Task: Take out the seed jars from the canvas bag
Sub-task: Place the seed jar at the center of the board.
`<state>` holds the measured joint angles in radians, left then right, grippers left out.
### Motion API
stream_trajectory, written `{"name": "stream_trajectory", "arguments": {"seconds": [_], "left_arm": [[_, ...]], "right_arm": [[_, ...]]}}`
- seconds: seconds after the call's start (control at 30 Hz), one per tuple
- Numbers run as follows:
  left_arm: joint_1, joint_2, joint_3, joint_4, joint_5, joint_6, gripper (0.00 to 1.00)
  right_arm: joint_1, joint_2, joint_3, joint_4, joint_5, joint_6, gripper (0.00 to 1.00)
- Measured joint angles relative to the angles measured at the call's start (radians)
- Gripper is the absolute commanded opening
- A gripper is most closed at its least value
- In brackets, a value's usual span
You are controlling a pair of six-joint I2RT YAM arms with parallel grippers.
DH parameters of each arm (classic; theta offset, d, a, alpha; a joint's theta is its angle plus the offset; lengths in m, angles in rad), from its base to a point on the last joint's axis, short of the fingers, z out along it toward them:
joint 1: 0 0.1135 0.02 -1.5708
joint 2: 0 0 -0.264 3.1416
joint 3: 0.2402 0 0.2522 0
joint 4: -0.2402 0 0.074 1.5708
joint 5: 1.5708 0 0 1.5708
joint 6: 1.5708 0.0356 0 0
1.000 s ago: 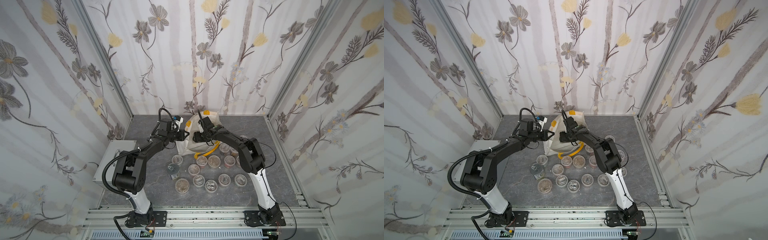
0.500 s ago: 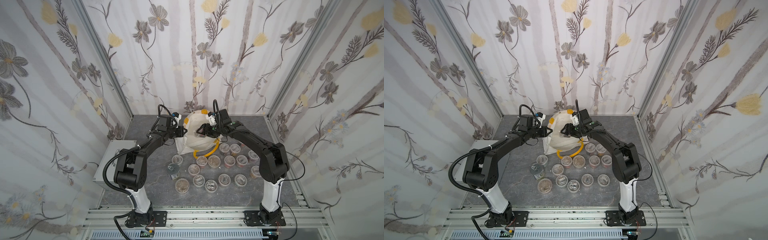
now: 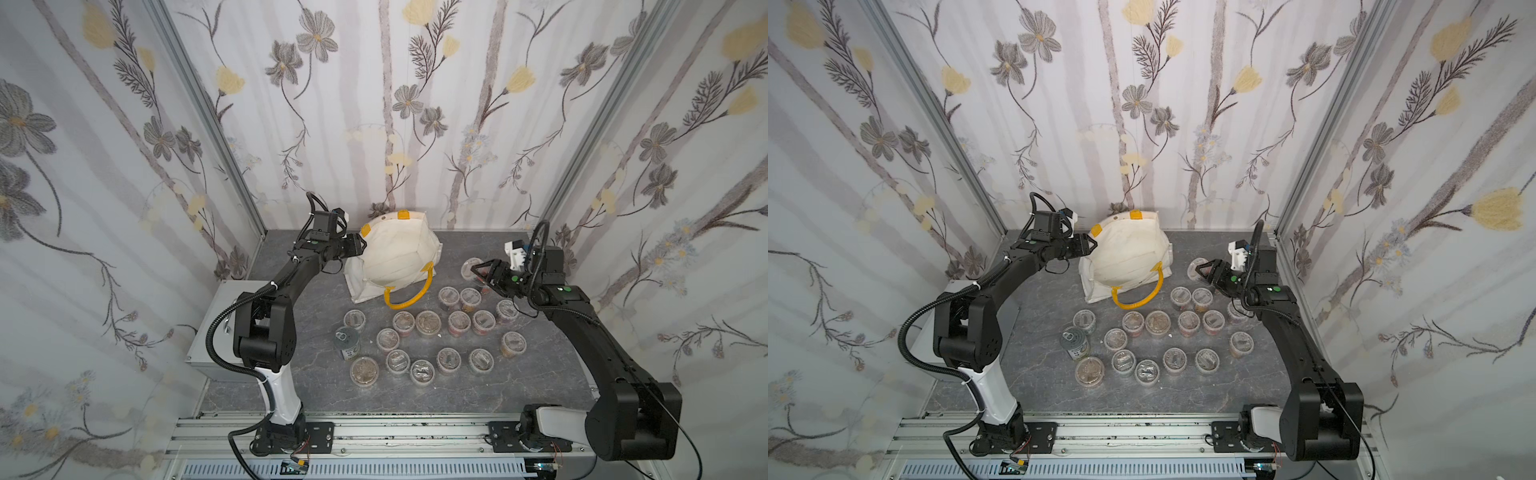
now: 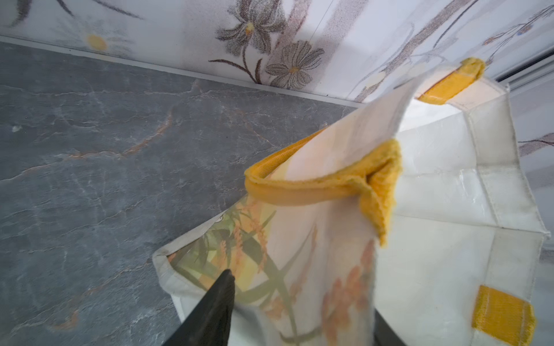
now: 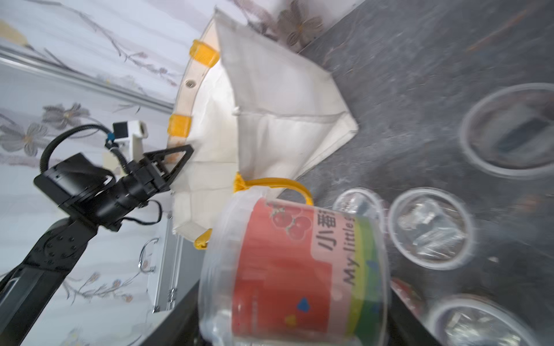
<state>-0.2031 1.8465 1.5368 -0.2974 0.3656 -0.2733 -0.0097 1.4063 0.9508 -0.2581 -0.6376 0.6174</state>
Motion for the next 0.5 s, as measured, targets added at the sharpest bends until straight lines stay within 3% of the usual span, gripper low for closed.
{"name": "stream_trajectory", "arguments": {"seconds": [0.1, 0.23, 0.5], "left_arm": [[0.002, -0.069, -0.018, -0.041, -0.018, -0.014, 0.64], [0.012, -0.178, -0.071, -0.082, -0.045, -0.019, 0.67], [0.029, -0.462, -0.328, -0.151, -0.114, -0.026, 0.69]], "right_arm": [[-0.142, -0.031, -0.096, 0.06, -0.006, 0.028, 0.66], [-0.233, 0.003, -0.14, 0.167, -0.003, 0.05, 0.67], [-0.362, 0.261, -0.086, 0.378, -0.039, 0.119, 0.69]]}}
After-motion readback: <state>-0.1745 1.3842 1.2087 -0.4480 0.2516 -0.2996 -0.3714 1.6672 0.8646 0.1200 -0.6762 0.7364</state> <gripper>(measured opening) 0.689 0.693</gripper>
